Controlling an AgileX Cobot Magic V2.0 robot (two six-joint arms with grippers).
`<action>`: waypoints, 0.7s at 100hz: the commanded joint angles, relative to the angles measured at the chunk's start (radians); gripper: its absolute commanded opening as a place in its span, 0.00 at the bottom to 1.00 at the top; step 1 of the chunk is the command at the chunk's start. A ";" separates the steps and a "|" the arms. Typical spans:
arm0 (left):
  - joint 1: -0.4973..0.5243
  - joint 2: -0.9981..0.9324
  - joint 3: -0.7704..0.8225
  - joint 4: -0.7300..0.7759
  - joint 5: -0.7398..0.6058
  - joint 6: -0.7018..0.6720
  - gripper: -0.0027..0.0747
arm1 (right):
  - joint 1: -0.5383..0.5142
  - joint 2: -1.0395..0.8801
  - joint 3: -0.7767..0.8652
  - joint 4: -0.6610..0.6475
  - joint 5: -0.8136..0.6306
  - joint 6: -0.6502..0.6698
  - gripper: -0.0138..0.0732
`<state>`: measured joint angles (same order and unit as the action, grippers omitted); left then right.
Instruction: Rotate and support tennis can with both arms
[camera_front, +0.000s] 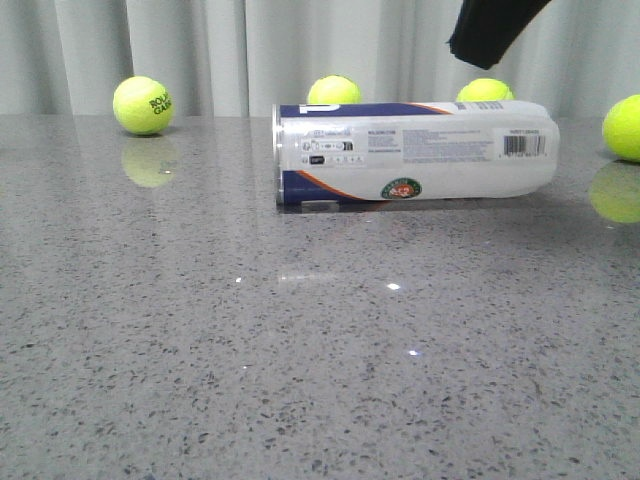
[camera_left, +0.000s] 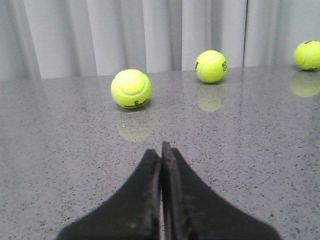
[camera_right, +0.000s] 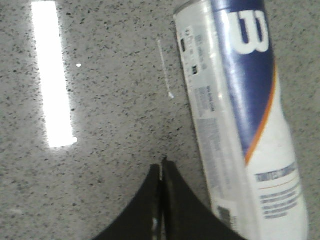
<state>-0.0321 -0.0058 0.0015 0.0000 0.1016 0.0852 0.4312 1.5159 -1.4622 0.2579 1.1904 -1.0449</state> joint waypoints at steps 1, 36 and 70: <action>0.001 -0.029 0.043 0.000 -0.080 -0.009 0.01 | -0.001 -0.043 -0.033 0.008 0.014 0.112 0.09; 0.001 -0.029 0.043 0.000 -0.080 -0.009 0.01 | -0.004 -0.043 -0.033 0.007 0.011 0.941 0.09; 0.001 -0.029 0.043 0.000 -0.080 -0.009 0.01 | -0.004 -0.045 0.010 0.008 -0.013 0.984 0.08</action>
<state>-0.0321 -0.0058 0.0015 0.0000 0.1016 0.0852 0.4312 1.5144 -1.4470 0.2572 1.2153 -0.0639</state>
